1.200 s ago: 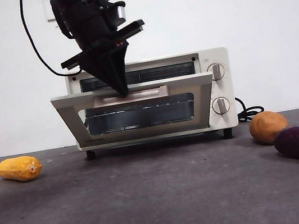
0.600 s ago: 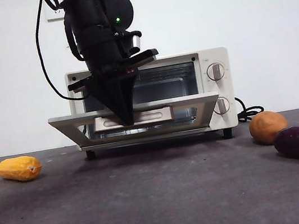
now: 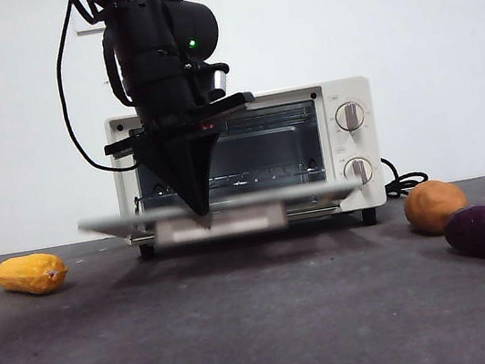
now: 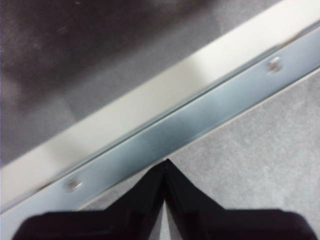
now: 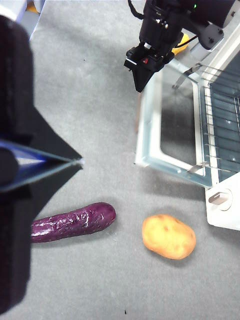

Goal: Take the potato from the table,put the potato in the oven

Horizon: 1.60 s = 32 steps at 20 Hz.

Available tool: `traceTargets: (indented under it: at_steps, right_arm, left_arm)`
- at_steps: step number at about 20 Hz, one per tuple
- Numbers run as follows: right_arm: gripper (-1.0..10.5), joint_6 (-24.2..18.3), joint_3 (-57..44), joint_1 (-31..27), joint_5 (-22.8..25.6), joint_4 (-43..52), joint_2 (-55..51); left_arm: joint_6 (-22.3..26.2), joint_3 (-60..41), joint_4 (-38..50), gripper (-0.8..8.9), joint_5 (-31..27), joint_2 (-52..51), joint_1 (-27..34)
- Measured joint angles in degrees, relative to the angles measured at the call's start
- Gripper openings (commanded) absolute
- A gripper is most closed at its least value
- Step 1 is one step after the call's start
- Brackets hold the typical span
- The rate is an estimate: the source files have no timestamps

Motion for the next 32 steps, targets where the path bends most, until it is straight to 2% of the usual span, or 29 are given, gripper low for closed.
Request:
traceTargets:
  at_steps: [4,8,9,11,12,14,15,19,22,24,25,29,32]
  right_arm:
    - [0.0,-0.3,0.0,0.0,0.0,-1.0,0.0]
    - [0.0,-1.3,0.0,0.0,0.0,-1.2,0.0]
    - [0.2,-1.4,0.0,0.0,0.0,-1.2,0.0]
    - [1.6,-1.5,0.0,0.0,0.0,-1.2,0.4]
    - [2.0,-1.5,0.0,0.0,0.0,-1.2,0.9]
    - [2.0,-1.4,0.0,0.1,0.1,-0.9,2.6]
    - [2.0,-0.9,0.0,0.4,1.2,-0.2,3.7]
    - [2.0,3.9,0.0,2.1,10.8,3.6,9.5]
    - [3.6,7.1,0.0,4.0,11.9,8.3,14.8]
    - [5.0,8.0,0.0,6.5,13.2,13.0,18.2]
    - [5.4,8.2,0.0,7.7,14.2,15.5,19.8]
    - [5.4,10.8,0.0,11.1,19.2,23.3,27.0]
    - [5.4,12.3,0.1,12.0,22.6,24.7,32.7]
  left_arm:
    - [0.0,0.0,0.7,-0.06,-0.5,0.2,0.8]
    - [0.5,0.0,-2.0,-0.06,3.2,0.2,0.7]
    - [1.0,0.0,-3.0,-0.06,4.4,0.2,0.7]
    - [2.0,0.0,-4.4,-0.06,4.9,0.1,0.6]
    - [2.4,0.0,-4.5,-0.06,4.9,-0.4,0.5]
    - [2.8,0.0,-4.5,-0.06,4.9,-3.5,0.1]
    - [3.0,0.0,-4.5,-0.06,4.9,-6.1,-0.2]
    - [3.0,0.0,-4.3,-0.06,4.9,-18.0,-1.7]
    - [3.0,0.0,-4.1,-0.06,4.9,-26.1,-2.3]
    - [3.0,0.0,-4.2,-0.06,4.8,-31.7,-2.3]
    - [3.0,0.0,-4.8,-0.06,4.3,-34.5,-2.3]
    - [3.0,0.0,-10.3,-0.06,-4.6,-43.3,-2.3]
    - [2.8,0.0,-10.1,-0.06,-5.6,-48.1,-2.3]
